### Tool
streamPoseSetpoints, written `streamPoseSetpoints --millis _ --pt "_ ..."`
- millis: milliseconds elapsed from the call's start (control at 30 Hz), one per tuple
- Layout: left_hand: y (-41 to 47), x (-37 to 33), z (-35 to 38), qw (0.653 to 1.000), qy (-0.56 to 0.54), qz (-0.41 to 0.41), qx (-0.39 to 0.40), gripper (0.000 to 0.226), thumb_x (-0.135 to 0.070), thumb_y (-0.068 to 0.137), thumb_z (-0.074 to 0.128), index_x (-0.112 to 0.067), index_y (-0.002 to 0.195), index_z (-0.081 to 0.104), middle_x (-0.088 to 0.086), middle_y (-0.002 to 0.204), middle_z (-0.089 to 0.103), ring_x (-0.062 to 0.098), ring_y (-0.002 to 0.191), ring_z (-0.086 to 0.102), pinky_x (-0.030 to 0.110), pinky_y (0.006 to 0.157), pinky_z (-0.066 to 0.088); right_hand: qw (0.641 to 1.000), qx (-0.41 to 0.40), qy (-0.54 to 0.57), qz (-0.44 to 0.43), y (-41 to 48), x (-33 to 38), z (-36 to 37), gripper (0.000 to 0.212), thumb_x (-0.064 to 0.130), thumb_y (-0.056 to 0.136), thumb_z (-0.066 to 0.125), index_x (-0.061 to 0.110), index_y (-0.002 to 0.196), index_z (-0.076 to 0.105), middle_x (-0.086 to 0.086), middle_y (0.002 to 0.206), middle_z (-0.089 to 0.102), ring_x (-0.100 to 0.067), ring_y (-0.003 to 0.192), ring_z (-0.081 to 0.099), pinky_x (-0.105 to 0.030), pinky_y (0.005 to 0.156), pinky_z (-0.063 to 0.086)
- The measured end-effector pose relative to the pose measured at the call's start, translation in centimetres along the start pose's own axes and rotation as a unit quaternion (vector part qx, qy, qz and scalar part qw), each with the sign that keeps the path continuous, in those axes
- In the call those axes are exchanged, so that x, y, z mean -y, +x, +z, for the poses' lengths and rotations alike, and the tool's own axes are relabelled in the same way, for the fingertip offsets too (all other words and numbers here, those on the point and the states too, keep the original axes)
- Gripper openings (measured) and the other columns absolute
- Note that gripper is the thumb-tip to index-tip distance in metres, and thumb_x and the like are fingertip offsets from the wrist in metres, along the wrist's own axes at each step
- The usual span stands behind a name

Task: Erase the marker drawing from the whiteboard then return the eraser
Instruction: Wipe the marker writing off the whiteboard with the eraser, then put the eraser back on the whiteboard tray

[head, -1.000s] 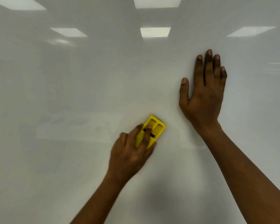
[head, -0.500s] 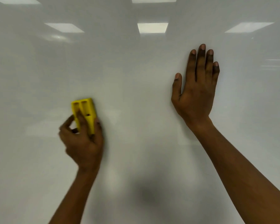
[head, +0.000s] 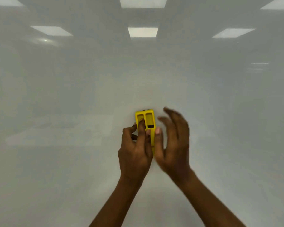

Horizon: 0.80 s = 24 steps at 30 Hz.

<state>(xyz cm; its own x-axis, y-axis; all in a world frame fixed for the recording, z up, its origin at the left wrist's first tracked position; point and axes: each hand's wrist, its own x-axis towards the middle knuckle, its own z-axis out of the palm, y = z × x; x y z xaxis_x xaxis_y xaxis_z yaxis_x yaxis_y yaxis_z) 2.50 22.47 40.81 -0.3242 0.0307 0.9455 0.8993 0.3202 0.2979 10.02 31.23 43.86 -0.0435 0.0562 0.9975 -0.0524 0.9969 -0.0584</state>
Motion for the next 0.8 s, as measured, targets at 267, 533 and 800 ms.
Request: streamPoseSetpoints --millis 267,533,800 --pt "0.9 1.1 -1.0 0.996 -0.074 0.051 0.025 0.048 -0.034 0.113 0.043 -0.003 0.144 0.063 0.016 0.115 0.065 0.014 0.092 0.060 0.012 0.080 0.047 0.997 0.049 -0.062 -0.020 -4.3 0.2 1.4 0.044 0.027 0.110 0.040 0.011 0.150 0.048 -0.015 0.158 0.047 -0.034 0.131 0.054 -0.047 0.101 0.045" --pt "1.9 2.6 -0.6 0.994 -0.067 0.082 -0.013 0.038 -0.018 0.107 0.055 -0.022 0.145 0.053 -0.006 0.126 0.073 0.012 0.096 0.069 0.017 0.076 0.055 0.996 0.021 -0.084 -0.021 -3.6 -0.6 1.4 0.060 0.027 0.100 0.070 0.008 0.151 0.045 -0.020 0.157 0.043 -0.037 0.129 0.055 -0.049 0.102 0.051" --pt "4.3 4.6 1.3 0.990 0.007 0.138 0.000 0.053 -0.030 0.108 0.053 -0.004 0.154 0.048 0.016 0.169 0.040 0.027 0.163 0.027 0.046 0.131 0.029 0.982 -0.063 -0.174 0.031 -1.0 -8.2 -4.5 0.054 0.022 0.100 0.064 0.007 0.150 0.048 -0.028 0.156 0.044 -0.052 0.120 0.056 -0.053 0.103 0.045"
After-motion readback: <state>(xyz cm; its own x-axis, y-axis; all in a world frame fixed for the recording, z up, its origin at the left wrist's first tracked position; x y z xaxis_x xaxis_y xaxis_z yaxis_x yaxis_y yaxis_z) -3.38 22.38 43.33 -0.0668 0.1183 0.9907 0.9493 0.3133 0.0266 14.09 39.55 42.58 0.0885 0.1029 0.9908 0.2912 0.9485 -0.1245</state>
